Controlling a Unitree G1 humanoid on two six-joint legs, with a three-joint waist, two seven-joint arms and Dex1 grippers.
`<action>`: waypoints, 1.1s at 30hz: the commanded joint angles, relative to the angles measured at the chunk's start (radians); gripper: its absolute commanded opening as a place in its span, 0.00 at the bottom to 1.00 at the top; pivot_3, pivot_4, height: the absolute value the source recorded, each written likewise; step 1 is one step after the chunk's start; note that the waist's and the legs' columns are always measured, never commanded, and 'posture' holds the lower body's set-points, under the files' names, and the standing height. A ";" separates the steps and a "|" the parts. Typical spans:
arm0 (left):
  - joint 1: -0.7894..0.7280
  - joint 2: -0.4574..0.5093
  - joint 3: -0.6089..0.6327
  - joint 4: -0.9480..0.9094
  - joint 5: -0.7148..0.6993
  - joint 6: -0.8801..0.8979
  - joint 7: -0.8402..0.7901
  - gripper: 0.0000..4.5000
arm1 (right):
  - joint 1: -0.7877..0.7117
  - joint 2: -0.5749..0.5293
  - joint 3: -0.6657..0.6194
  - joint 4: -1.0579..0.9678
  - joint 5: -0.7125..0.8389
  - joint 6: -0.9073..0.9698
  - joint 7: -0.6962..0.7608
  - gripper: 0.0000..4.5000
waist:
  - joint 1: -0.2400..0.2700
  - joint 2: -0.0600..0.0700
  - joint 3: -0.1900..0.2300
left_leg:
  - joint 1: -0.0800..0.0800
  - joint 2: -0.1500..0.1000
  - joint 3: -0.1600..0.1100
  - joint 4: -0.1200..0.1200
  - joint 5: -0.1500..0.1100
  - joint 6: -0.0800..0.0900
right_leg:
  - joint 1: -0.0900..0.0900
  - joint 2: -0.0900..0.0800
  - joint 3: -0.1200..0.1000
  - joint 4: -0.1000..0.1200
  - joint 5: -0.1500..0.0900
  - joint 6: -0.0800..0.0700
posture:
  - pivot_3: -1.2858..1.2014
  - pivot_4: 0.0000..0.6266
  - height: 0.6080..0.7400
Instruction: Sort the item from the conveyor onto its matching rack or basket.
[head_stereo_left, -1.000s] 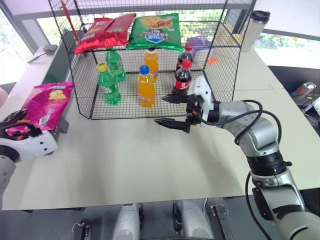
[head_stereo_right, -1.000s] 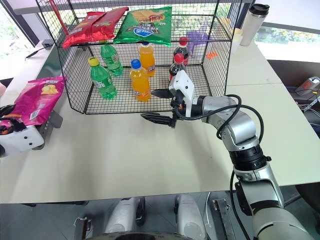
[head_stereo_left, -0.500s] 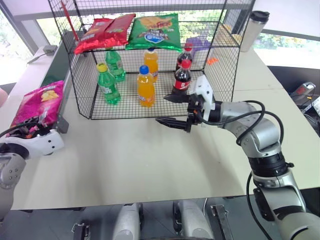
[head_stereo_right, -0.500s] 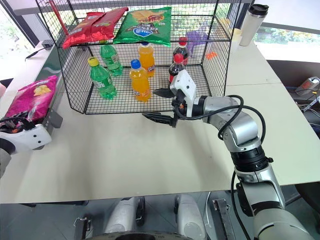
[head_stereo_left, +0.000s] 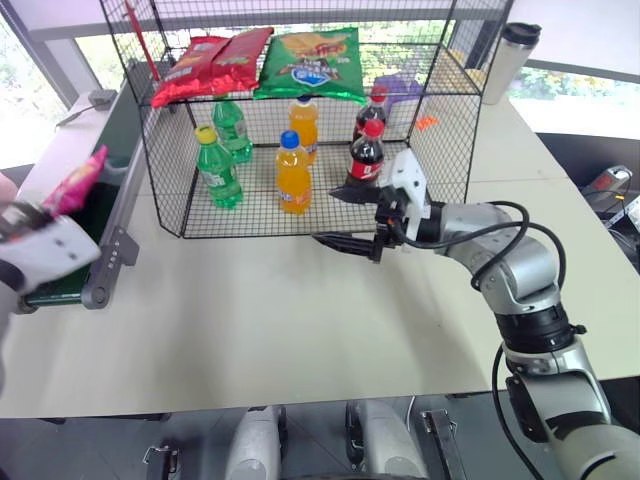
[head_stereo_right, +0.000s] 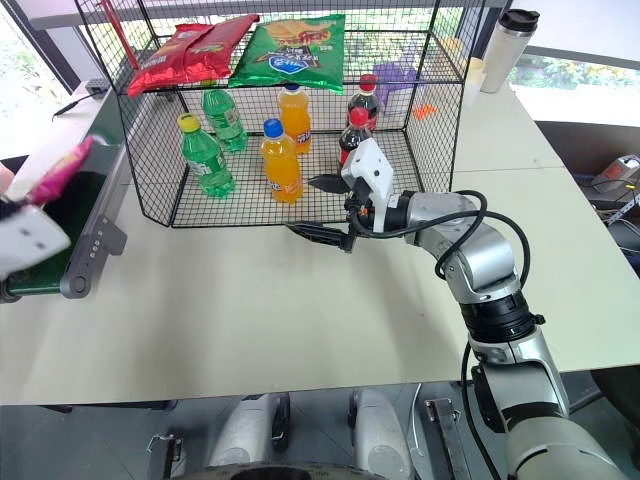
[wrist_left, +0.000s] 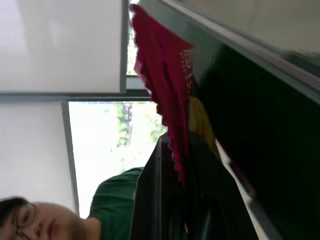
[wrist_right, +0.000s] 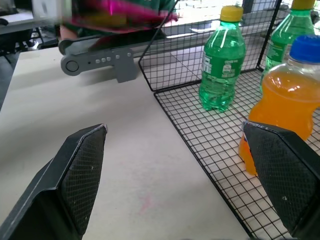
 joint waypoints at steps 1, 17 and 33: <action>-0.099 0.094 0.215 -0.075 -0.250 0.144 -0.216 0.01 | -0.043 0.008 -0.078 0.033 0.040 -0.017 0.004 1.00 | -0.001 0.000 0.000 | 0.000 0.000 0.000 0.000 0.000 0.000 | 0.000 0.000 0.000 0.000 0.000 0.000 | 0.52 0.24 1.00; -0.562 0.334 0.491 -0.053 -1.162 0.919 -0.608 0.01 | -0.094 0.053 -0.200 0.105 0.227 0.082 0.049 1.00 | -0.003 0.000 0.001 | 0.003 0.000 -0.003 0.002 0.000 0.000 | 0.001 0.003 0.001 0.007 0.000 0.002 | 0.52 0.24 1.00; -0.883 0.161 0.007 0.078 -1.451 0.744 -0.511 0.01 | -0.192 0.058 -0.217 0.189 0.242 0.002 0.134 1.00 | 0.000 0.000 0.001 | 0.006 -0.001 -0.004 0.012 0.000 0.000 | 0.008 0.003 0.001 0.011 0.000 0.003 | 0.52 0.24 1.00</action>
